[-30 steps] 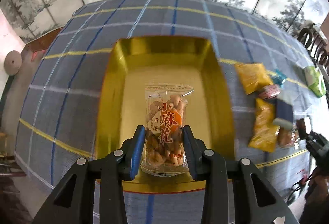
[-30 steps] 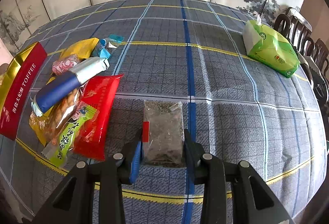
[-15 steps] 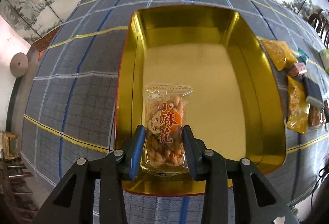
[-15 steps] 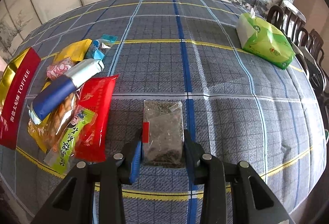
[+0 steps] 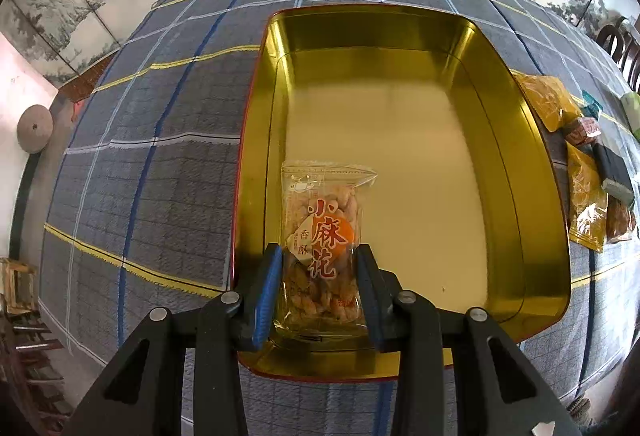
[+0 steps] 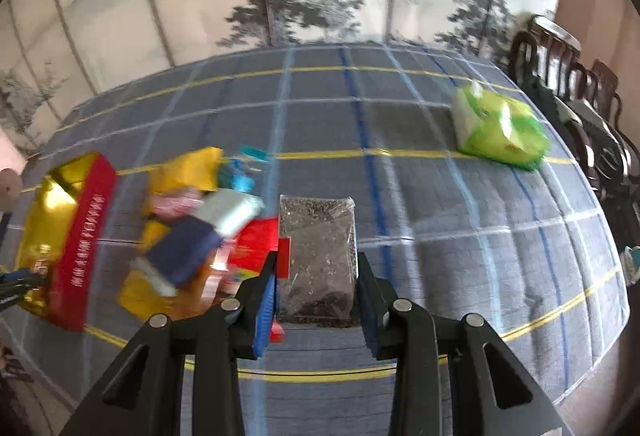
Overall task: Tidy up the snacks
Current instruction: 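Carry twisted-snack bag into gold tray and open left gripper while right carries grey bag, then lower the grey-bits bag into the gold tray and open the right gripper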
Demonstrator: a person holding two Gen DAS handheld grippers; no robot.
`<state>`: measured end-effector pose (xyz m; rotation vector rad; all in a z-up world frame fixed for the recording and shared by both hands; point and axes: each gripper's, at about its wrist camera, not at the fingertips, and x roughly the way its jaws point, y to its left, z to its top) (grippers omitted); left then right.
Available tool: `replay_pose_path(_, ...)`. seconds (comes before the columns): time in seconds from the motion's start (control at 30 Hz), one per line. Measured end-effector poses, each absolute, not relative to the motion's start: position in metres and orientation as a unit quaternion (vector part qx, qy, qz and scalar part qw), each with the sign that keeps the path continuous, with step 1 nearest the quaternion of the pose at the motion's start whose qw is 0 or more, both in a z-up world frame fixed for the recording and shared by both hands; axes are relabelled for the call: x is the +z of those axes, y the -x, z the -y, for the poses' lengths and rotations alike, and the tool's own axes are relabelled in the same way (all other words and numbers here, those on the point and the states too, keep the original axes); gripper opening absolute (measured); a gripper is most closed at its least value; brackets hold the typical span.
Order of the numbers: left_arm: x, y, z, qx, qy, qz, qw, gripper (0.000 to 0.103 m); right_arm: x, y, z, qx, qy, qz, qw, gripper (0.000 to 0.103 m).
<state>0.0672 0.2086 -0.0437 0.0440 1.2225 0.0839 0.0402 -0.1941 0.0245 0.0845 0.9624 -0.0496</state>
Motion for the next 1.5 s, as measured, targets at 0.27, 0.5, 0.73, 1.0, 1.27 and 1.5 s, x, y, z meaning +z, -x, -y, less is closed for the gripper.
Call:
replay_pose_path(0.27,-0.042,-0.065,-0.216,0.039,-0.005,-0.568,0.822,0.034,0.041,-0.043,0.113,0.06,-0.018,-0.457,0.887,0.035)
replay_pose_path(0.5,-0.041,-0.063,-0.219,0.032,0.004,-0.559,0.828,0.036,0.035,-0.048,0.047,0.125,-0.005,-0.472,0.873,0.035)
replay_pose_path(0.73,-0.033,-0.059,-0.223,0.019,0.023,-0.543,0.839,0.038,0.03,-0.05,0.002,0.159,0.011,-0.478,0.864,0.035)
replay_pose_path(1.0,0.006,-0.035,-0.236,0.023,0.045,-0.485,0.873,0.058,0.025,-0.055,-0.034,0.187,0.023,-0.484,0.854,0.035)
replay_pose_path(1.27,0.025,-0.016,-0.281,0.094,0.083,-0.458,0.88,0.062,0.019,-0.053,-0.072,0.217,0.043,-0.489,0.844,0.035)
replay_pose_path(1.5,0.019,-0.003,-0.305,0.125,0.109,-0.463,0.871,0.061,0.013,-0.054,-0.095,0.216,0.061,-0.488,0.844,0.035)
